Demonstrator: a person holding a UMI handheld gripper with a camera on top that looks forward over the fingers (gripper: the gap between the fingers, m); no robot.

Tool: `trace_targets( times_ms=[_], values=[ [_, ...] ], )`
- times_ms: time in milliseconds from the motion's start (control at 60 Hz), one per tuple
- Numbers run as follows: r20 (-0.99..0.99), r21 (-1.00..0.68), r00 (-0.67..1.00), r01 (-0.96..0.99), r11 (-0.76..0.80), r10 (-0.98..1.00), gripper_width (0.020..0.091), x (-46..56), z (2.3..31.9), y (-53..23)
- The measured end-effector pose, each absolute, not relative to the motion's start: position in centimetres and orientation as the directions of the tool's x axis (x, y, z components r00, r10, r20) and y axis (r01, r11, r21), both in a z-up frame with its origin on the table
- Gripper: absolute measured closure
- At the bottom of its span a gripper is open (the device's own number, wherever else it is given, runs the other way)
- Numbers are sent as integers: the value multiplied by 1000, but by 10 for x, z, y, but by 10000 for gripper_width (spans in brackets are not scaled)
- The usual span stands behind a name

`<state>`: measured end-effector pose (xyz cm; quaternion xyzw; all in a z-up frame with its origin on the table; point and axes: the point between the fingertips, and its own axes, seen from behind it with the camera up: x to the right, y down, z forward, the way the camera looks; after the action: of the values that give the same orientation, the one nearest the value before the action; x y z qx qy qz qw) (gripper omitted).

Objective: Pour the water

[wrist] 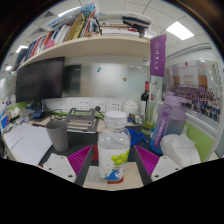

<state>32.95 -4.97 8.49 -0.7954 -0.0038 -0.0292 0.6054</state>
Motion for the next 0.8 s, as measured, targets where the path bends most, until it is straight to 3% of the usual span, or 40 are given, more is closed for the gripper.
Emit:
trace_targets(
  times_ms=[250,617,800],
  values=[
    [53,-973,998,57,-225,23,574,328,79,-31],
    [22,-971,1000,27,-239,21,734,327,77,-26],
    [70,-959,998,68,-273,2,735,332,88,-23]
  ],
)
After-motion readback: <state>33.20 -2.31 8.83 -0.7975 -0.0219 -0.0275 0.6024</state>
